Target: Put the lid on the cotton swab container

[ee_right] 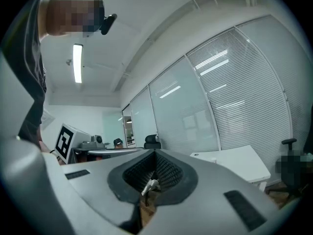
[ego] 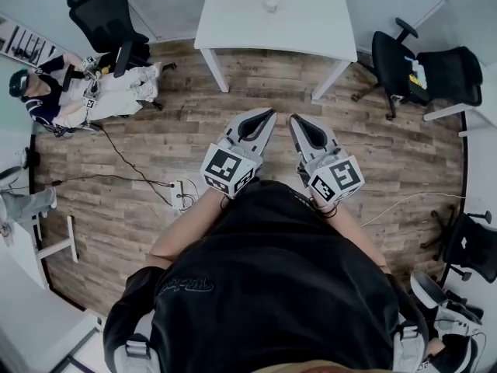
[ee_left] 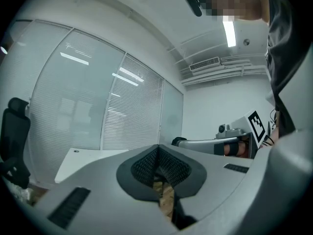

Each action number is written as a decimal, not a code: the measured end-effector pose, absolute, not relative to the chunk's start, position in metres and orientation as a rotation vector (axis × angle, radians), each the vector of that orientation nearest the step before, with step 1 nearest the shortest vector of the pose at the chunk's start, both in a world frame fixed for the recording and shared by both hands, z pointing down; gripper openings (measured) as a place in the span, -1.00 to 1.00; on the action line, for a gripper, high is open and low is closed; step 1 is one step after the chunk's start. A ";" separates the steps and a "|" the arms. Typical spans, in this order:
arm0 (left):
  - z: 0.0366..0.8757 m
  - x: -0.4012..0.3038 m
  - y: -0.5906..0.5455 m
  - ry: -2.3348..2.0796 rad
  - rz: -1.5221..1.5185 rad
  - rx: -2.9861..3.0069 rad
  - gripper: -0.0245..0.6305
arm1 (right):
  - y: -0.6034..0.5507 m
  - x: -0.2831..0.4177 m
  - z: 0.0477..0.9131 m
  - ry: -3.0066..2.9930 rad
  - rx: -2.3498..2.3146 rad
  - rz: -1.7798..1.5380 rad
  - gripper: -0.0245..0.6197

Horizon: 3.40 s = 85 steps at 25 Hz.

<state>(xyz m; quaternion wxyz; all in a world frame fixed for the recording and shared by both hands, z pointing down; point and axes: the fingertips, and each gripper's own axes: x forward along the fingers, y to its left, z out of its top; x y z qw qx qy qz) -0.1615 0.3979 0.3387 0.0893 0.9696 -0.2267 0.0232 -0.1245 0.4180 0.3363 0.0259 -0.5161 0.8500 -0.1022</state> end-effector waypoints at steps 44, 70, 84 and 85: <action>0.370 -0.064 0.179 -0.639 0.061 2.779 -0.88 | 0.183 -0.033 0.357 2.704 -1.445 -0.369 -0.85; 0.389 -0.004 0.051 -0.420 0.094 2.818 -0.88 | 0.058 0.022 0.379 2.596 -1.577 -0.438 -0.85; 0.376 -0.048 -0.063 -0.254 0.117 2.920 -0.88 | -0.059 -0.011 0.365 2.474 -1.720 -0.371 -0.85; 0.376 -0.051 -0.067 -0.240 0.117 2.923 -0.88 | -0.063 -0.013 0.365 2.466 -1.728 -0.370 -0.85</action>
